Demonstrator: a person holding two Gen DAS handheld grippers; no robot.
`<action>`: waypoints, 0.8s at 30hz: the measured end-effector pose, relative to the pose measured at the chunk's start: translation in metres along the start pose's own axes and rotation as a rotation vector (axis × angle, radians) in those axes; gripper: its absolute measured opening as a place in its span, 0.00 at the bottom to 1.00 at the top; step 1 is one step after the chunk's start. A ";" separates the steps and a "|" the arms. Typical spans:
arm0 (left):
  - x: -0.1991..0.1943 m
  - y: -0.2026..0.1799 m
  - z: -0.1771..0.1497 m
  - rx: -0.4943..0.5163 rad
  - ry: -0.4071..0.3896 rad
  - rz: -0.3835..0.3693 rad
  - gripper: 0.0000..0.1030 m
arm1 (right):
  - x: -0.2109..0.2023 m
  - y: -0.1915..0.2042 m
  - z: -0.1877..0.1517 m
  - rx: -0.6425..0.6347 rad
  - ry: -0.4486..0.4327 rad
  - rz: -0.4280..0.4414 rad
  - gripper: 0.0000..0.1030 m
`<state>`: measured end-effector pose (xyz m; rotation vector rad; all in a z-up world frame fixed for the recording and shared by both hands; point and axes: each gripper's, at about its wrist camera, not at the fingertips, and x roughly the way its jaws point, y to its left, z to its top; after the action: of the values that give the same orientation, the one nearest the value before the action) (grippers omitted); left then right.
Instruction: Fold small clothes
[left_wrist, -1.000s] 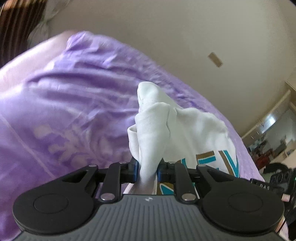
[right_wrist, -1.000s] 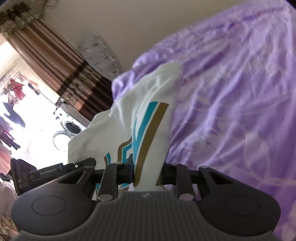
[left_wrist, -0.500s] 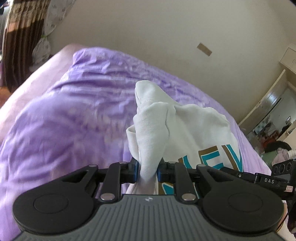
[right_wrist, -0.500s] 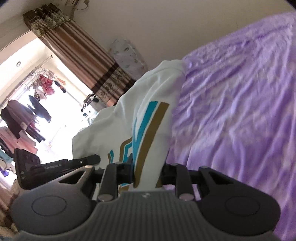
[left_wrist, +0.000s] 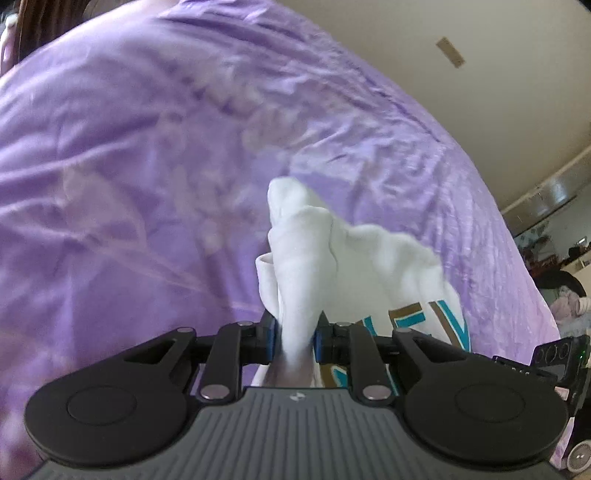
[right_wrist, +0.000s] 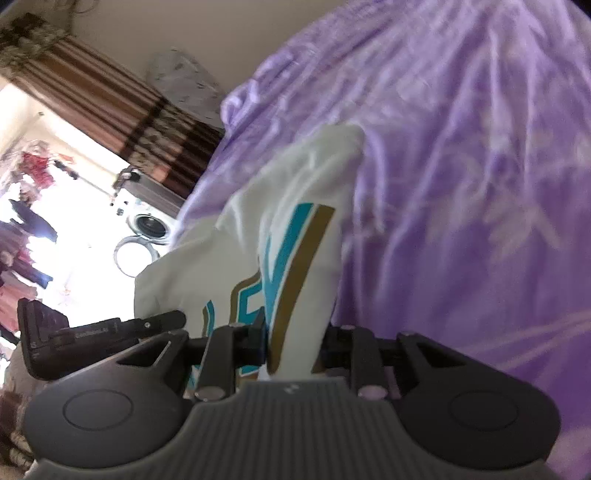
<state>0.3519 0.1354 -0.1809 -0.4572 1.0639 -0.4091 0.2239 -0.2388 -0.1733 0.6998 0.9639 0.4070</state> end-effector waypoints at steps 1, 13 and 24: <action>0.007 0.009 0.000 -0.028 0.009 -0.007 0.20 | 0.007 -0.006 0.000 0.007 0.004 -0.011 0.20; -0.026 -0.012 -0.018 0.114 0.004 0.198 0.57 | 0.015 -0.005 0.003 -0.076 0.009 -0.201 0.52; -0.169 -0.152 -0.125 0.438 -0.315 0.472 0.70 | -0.115 0.118 -0.071 -0.497 -0.213 -0.425 0.67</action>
<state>0.1521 0.0779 -0.0257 0.1224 0.7161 -0.1326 0.1016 -0.1981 -0.0479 0.0762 0.7416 0.1771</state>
